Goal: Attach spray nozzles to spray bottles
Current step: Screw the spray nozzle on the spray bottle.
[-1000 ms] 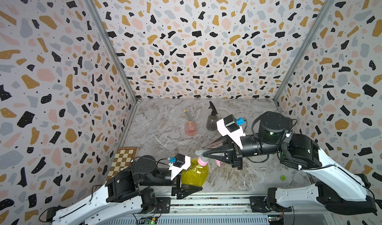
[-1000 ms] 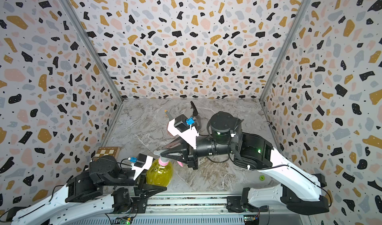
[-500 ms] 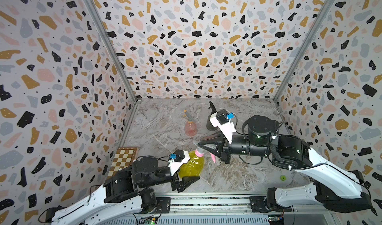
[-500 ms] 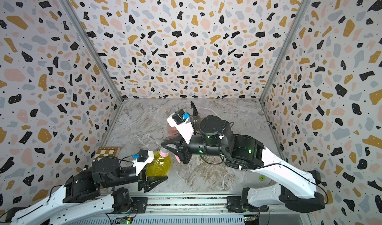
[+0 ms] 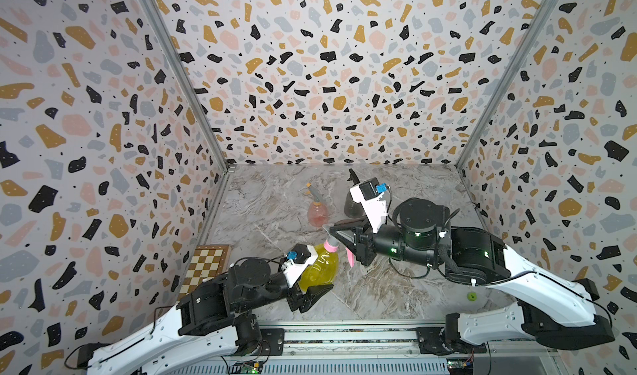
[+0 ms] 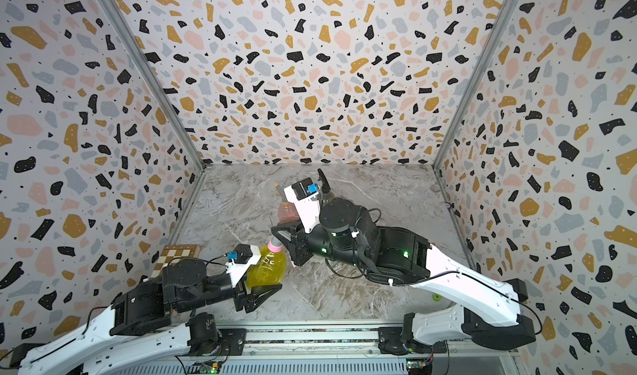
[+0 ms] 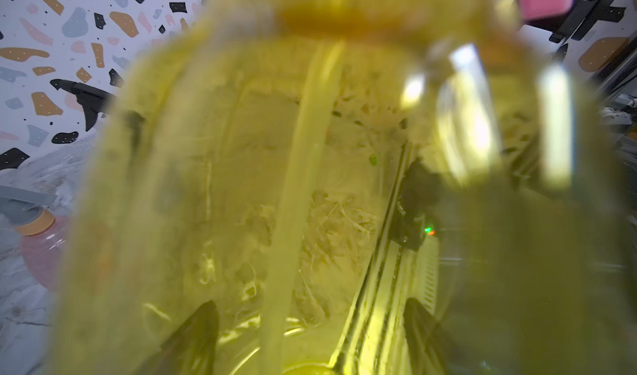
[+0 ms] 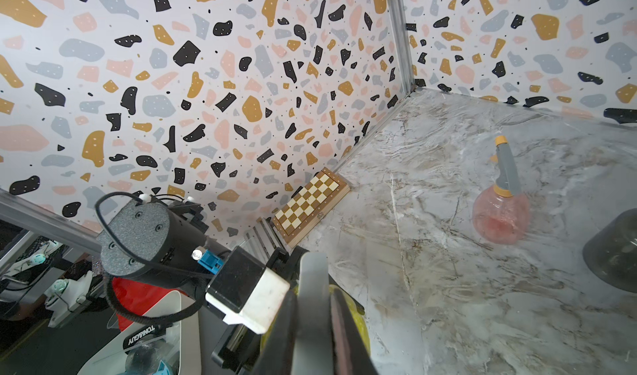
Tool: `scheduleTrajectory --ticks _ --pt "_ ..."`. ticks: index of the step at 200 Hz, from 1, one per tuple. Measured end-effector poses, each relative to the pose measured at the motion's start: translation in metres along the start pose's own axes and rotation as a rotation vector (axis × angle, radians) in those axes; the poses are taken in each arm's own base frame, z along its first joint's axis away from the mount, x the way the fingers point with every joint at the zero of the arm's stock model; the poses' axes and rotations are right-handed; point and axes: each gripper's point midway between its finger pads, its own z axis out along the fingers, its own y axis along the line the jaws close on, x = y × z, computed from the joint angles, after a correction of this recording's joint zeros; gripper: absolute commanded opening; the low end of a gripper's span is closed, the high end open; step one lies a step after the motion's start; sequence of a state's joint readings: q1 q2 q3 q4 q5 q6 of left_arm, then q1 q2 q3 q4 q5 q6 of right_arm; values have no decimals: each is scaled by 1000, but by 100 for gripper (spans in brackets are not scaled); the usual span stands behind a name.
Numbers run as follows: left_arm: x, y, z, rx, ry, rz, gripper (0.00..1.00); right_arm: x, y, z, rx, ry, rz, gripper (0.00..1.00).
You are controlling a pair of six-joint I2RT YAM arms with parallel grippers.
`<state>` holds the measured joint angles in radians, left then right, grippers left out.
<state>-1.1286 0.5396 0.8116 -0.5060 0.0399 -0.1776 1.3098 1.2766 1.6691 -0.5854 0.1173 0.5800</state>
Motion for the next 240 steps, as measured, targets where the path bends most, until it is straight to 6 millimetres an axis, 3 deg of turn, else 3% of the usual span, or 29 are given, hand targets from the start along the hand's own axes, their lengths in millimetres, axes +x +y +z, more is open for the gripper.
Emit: scheduleTrajectory --ticks 61,107,165,240 --pt "-1 0 4 8 -52 -3 0 4 2 6 33 19 -22 28" --pt "-9 0 5 8 -89 -6 0 9 5 5 46 42 -51 41" --pt "-20 -1 2 13 -144 -4 0 6 21 0 33 43 -108 55" --pt "-27 -7 4 51 -204 12 0 -2 27 -4 55 44 -156 59"
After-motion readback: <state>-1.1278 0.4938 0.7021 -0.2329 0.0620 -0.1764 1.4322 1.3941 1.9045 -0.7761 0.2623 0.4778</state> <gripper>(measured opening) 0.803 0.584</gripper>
